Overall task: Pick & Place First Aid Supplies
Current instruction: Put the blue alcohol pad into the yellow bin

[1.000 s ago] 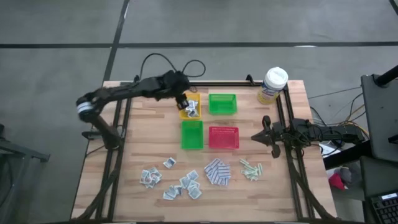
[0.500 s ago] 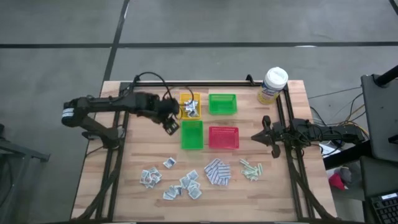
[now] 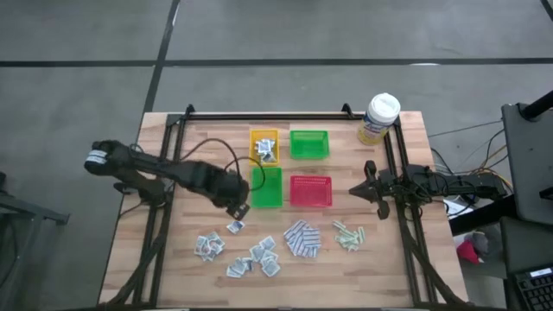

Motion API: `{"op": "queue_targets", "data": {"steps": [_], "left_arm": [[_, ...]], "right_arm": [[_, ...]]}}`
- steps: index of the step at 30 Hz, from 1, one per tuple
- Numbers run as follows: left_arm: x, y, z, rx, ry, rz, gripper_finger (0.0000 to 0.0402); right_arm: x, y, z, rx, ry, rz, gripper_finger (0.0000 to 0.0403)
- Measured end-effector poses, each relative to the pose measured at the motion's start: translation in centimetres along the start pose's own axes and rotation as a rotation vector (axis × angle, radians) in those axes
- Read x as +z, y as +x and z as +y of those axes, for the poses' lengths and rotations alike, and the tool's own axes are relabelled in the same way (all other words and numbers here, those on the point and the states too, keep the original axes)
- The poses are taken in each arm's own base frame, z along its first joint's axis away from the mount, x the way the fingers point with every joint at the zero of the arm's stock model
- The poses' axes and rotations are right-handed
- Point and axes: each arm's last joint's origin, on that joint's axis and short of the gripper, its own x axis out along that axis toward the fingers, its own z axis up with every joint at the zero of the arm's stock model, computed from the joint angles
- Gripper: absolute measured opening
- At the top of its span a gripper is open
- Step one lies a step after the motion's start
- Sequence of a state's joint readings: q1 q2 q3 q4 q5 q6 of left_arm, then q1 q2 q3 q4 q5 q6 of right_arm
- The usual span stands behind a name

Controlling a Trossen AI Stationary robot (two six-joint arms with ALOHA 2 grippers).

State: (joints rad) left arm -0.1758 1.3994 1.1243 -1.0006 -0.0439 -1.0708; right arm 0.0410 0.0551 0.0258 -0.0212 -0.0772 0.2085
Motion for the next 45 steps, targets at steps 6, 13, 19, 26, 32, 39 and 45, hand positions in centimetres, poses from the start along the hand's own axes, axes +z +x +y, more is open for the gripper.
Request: {"op": "queue_targets", "data": {"steps": [6, 13, 19, 26, 32, 39, 45], "left_arm": [[-0.8, 3.0, 0.3, -0.056, 0.014, -0.028, 0.0206], [-0.7, 4.6, 0.1, -0.168, 0.004, -0.093, 0.0206], [-0.6, 4.6, 0.0, -0.176, 0.004, -0.098, 0.0206], [-0.7, 4.3, 0.0, -0.185, 0.005, -0.101, 0.0206], [-0.9, 4.2, 0.0, -0.189, 0.014, -0.099, 0.0206], [-1.8, 4.1, -0.4, -0.196, 0.047, -0.087, 0.0206], [-2.7, 4.1, -0.8, -0.197, 0.084, -0.07, 0.0206]], "right_arm": [[0.0, 0.0, 0.0, 0.0, 0.0, 0.0, 0.0028], [0.0, 0.0, 0.0, 0.0, 0.0, 0.0, 0.0028], [0.0, 0.0, 0.0, 0.0, 0.0, 0.0, 0.0028], [0.0, 0.0, 0.0, 0.0, 0.0, 0.0, 0.0028], [0.0, 0.0, 0.0, 0.0, 0.0, 0.0, 0.0028], [0.0, 0.0, 0.0, 0.0, 0.0, 0.0, 0.0028], [0.0, 0.0, 0.0, 0.0, 0.0, 0.0, 0.0028]]}}
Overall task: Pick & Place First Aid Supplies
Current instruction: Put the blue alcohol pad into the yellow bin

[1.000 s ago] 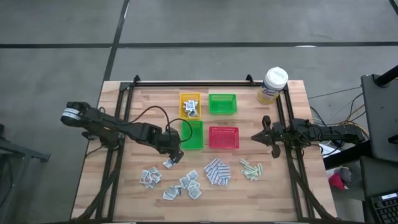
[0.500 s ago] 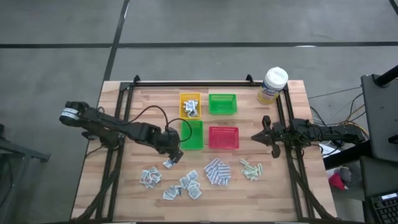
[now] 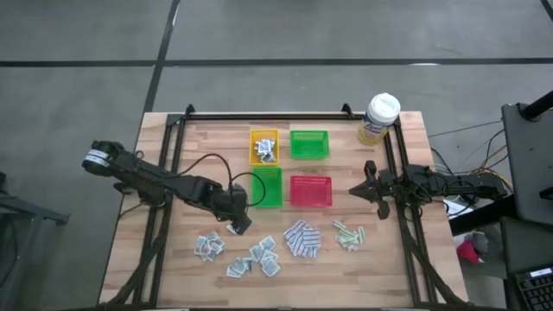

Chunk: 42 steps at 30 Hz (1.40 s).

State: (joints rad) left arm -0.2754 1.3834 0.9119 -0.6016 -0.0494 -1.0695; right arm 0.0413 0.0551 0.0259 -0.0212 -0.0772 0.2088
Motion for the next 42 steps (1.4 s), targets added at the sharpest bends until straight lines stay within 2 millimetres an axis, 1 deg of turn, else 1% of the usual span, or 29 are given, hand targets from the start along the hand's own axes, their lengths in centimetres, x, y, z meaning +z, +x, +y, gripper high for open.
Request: {"op": "queue_targets", "data": {"steps": [10, 22, 27, 37, 42], "left_arm": [[-1.1, -0.1, -0.1, 0.025, 0.036, 0.037, 0.0206], [-1.7, -0.1, 0.1, 0.061, 0.056, 0.064, 0.0206], [-2.2, 0.0, 0.5, 0.113, 0.068, 0.092, 0.0206], [-3.3, 1.3, 2.1, 0.178, 0.084, 0.131, 0.0206], [-3.5, 1.4, 2.2, 0.183, 0.088, 0.12, 0.0206]], "right_arm": [[0.0, 0.0, 0.0, 0.0, 0.0, 0.0, 0.0028], [0.0, 0.0, 0.0, 0.0, 0.0, 0.0, 0.0028], [0.0, 0.0, 0.0, 0.0, 0.0, 0.0, 0.0028], [0.0, 0.0, 0.0, 0.0, 0.0, 0.0, 0.0028], [0.0, 0.0, 0.0, 0.0, 0.0, 0.0, 0.0028]]}}
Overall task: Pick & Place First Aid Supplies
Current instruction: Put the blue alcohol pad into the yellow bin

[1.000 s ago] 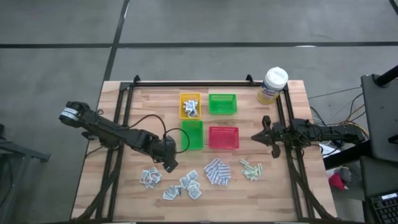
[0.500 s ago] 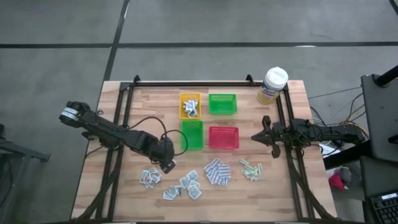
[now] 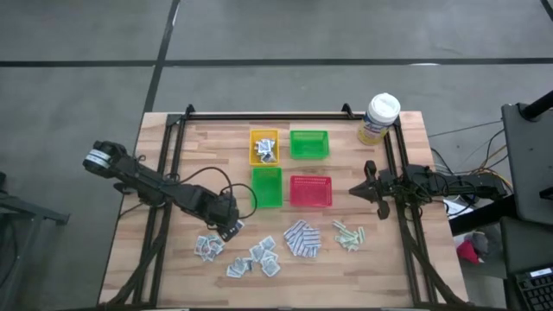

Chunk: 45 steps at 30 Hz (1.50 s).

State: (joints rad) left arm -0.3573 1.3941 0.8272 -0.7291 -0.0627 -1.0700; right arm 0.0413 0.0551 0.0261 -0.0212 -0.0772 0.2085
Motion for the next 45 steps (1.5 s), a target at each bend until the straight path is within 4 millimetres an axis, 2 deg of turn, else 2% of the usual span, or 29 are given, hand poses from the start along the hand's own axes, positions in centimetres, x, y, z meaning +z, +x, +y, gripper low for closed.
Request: {"op": "queue_targets", "data": {"steps": [22, 45], "left_arm": [[0.0, 0.9, -0.5, 0.044, 0.01, -0.077, 0.0206], [-0.2, 4.3, -1.2, 0.086, 0.118, -0.053, 0.0204]], "right_arm": [[0.0, 0.0, 0.0, 0.0, 0.0, 0.0, 0.0028], [0.0, 0.0, 0.0, 0.0, 0.0, 0.0, 0.0028]]}}
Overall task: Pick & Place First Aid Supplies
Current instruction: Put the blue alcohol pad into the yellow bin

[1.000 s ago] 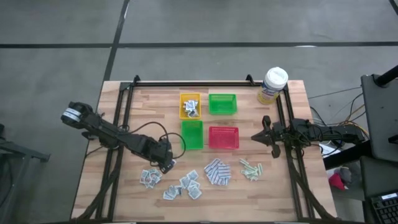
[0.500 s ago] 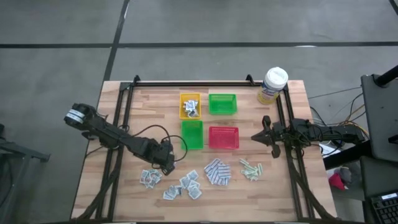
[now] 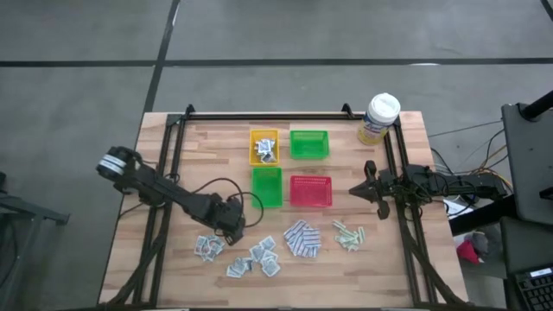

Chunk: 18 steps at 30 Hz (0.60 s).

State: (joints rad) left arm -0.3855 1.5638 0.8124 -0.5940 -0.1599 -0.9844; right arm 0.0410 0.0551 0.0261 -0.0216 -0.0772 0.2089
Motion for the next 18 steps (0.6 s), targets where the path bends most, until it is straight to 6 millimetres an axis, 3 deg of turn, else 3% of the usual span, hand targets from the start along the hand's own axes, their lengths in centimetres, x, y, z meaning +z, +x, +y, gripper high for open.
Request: {"op": "queue_targets", "data": {"steps": [10, 18], "left_arm": [[0.0, 0.34, -0.1, 0.008, 0.021, -0.002, 0.0191], [0.02, 0.37, -0.08, 0.011, 0.036, -0.01, 0.0109]], "right_arm": [[-0.01, 0.0, 0.0, 0.0, 0.0, 0.0, 0.0028], [0.0, 0.0, 0.0, 0.0, 0.0, 0.0, 0.0028]]}}
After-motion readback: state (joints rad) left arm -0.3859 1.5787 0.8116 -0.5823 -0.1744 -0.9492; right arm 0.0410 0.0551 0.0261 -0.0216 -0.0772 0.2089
